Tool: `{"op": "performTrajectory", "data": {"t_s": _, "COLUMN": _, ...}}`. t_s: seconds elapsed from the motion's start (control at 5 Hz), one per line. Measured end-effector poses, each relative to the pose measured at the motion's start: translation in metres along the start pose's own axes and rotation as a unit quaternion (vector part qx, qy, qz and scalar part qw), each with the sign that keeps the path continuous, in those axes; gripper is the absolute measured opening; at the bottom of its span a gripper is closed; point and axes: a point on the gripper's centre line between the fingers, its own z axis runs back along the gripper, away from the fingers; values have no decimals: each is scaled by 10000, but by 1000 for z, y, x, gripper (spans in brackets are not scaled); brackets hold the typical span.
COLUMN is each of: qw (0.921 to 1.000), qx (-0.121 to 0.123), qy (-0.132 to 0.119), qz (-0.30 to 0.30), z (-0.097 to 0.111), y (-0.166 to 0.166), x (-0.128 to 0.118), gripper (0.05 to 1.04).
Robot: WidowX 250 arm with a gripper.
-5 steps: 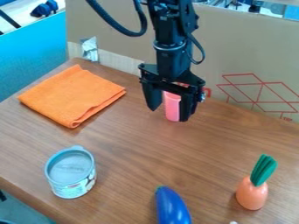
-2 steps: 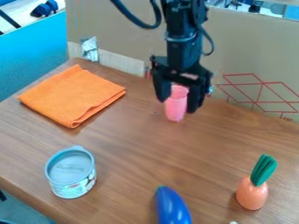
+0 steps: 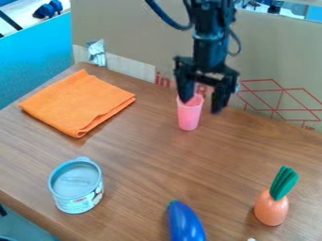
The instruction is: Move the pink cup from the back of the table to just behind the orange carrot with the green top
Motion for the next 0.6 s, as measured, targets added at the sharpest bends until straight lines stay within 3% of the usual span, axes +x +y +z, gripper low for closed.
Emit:
{"op": "performTrajectory", "data": {"t_s": 0.4, "qw": 9995, "qx": 190, "qy": 234, "qz": 3, "z": -13, "y": 3, "x": 13, "gripper": 1007}}
{"op": "performTrajectory", "data": {"t_s": 0.6, "qw": 9997, "qx": 182, "qy": 181, "qz": -35, "z": -13, "y": 3, "x": 15, "gripper": 1007}}
